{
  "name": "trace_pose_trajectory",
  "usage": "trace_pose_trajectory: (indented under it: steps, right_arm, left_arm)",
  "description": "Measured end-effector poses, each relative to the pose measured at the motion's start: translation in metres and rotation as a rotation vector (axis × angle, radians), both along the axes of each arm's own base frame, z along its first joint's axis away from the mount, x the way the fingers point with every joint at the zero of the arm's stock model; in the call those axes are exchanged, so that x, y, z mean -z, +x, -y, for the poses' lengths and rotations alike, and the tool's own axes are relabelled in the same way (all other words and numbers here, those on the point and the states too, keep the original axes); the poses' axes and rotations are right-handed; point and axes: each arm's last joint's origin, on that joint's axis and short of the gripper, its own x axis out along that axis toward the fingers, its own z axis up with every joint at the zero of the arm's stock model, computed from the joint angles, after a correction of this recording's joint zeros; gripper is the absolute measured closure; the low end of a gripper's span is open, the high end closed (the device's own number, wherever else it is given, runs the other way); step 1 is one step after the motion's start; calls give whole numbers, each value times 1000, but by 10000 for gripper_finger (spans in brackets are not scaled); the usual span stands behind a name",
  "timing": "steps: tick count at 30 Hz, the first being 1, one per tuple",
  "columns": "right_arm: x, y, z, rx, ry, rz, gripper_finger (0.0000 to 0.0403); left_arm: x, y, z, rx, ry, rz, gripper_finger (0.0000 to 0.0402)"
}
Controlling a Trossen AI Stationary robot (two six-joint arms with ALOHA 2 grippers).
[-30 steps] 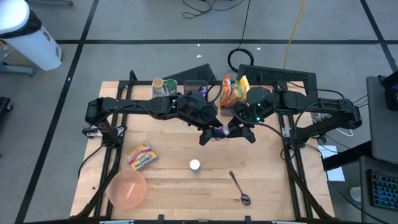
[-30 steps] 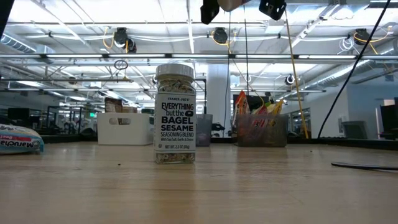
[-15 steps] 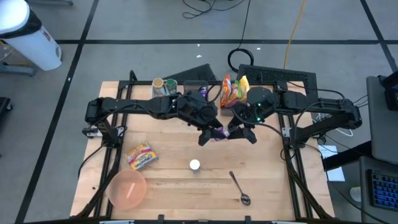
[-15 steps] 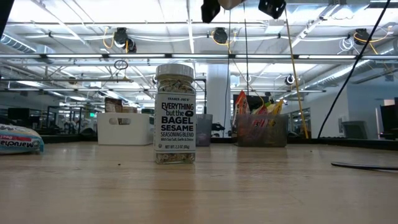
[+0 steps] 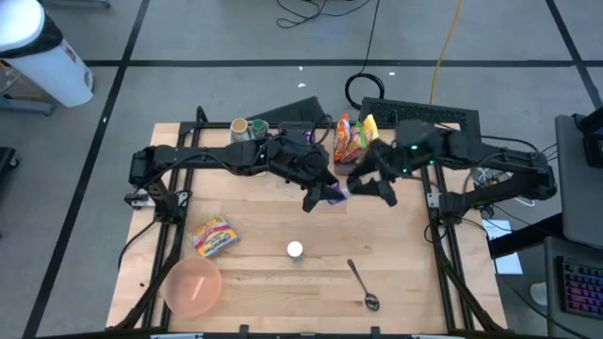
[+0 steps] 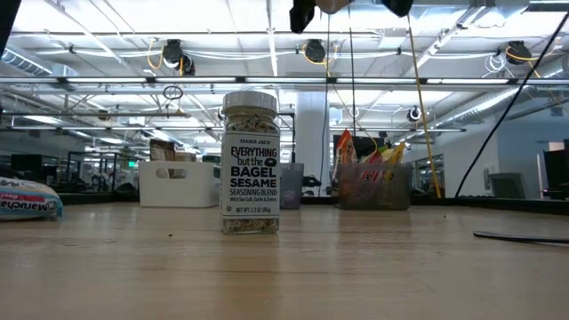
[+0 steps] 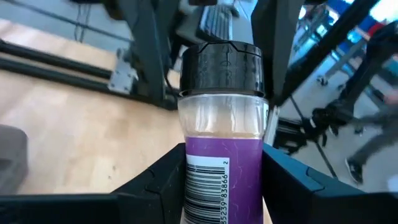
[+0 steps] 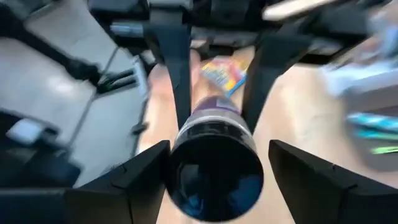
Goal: Pick & Place Food Item
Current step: Put the black seasoning bottle into the white bin
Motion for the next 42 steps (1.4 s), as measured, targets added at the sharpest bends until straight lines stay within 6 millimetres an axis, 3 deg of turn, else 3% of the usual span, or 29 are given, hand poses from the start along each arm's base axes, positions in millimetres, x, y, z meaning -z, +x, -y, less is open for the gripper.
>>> trace_pose_trajectory:
  steps: [7, 12, 22, 27, 42]
  right_arm:
    - [-26, -36, 3, 185, -122, 150, 136]
    - [-24, -48, 3, 249, -120, 206, 136]
    - [35, -37, -4, 264, 49, 670, 146]
    - [53, -27, -7, 325, 21, 741, 153]
    - [57, 2, -8, 299, 12, 822, 154]
  left_arm:
    - [-27, -16, -17, -40, 8, 112, 225]
    - [-49, -26, -23, -48, 22, 234, 225]
    - [-74, -31, -29, -78, 25, 450, 225]
    - [-77, -30, -27, -104, 36, 484, 225]
    - [-70, -20, -24, -89, 37, 495, 224]
